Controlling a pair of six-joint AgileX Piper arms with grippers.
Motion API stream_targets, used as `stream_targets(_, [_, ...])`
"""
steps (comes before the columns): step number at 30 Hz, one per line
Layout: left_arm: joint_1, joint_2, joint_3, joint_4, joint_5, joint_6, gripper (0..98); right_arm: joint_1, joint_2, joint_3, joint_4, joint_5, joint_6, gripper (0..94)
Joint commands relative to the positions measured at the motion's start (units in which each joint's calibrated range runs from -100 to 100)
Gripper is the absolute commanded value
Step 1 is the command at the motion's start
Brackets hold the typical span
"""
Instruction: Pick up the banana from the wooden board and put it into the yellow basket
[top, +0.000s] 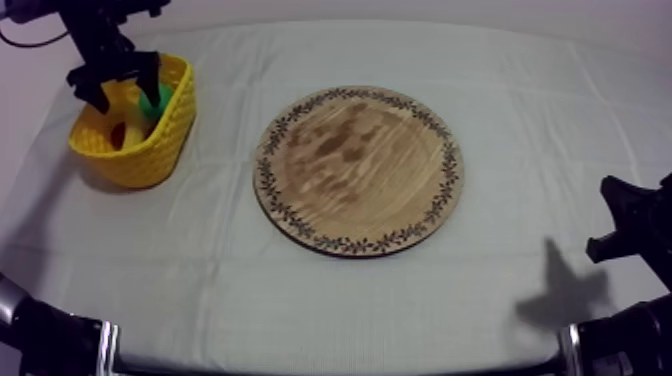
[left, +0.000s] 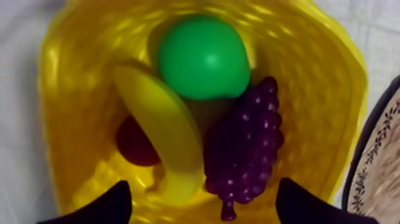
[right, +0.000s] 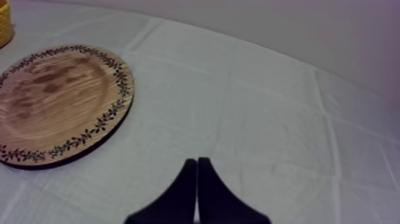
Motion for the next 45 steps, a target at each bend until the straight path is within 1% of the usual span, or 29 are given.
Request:
stream_targets(1, [0.06, -2.24, 0.91, 0.16, -1.09, -0.16, 93.9, 0.0, 0.0, 0.05, -0.02, -0.03, 0.01, 0.2])
stream_targets(2, [0.08, -3.42, 1.55, 0.14, -1.82, -0.14, 92.1, 0.0, 0.0, 0.05, -0.02, -0.03, 0.02, 0.2])
stream_targets(7, [0.11, -10.44, 6.02, 0.09, -7.15, -0.1, 77.2, 0.0, 0.0, 0.05, -0.02, -0.03, -0.01, 0.2])
stream_targets(10, [0.12, -15.59, 9.85, 0.37, -10.71, -0.46, 71.1, 0.0, 0.0, 0.05, -0.02, -0.03, -0.02, 0.2])
stream_targets(21, [0.5, -40.1, 28.38, 3.06, -23.87, -3.34, 56.7, 0.0, 0.0, 0.05, -0.02, -0.03, -0.02, 0.2])
stream_targets(25, [1.04, -51.17, 36.51, 3.69, -28.43, -3.37, 49.1, 0.0, 0.0, 0.05, -0.02, -0.03, -0.02, 0.2])
stream_targets(31, [1.68, -67.75, 52.22, 4.07, -37.85, -1.43, 32.3, 0.0, 0.0, 0.05, -0.02, -0.03, 0.01, 0.2])
stream_targets(34, [1.7, -74.3, 60.05, 4.97, -42.95, -2.01, 26.1, 0.0, 0.0, 0.05, -0.02, -0.03, 0.02, 0.2])
stream_targets(37, [1.79, -79.89, 67.26, 5.43, -47.65, -2.38, 21.8, 0.0, 0.0, 0.05, -0.02, -0.03, 0.03, 0.2])
stream_targets(41, [2.94, -86.7, 75.62, 4.98, -52.41, -2.17, 13.2, 0.0, 0.0, 0.05, -0.02, -0.03, 0.03, 0.2])
stream_targets(43, [3.94, -90.1, 79.2, 4.31, -54.33, -1.33, 9.1, 0.0, 0.0, 0.05, -0.02, -0.03, 0.03, 0.2])
stream_targets(45, [4.87, -93.75, 82.27, 3.28, -55.45, 0.16, 6.2, 0.0, 0.0, 0.05, -0.02, -0.03, 0.01, 0.2])
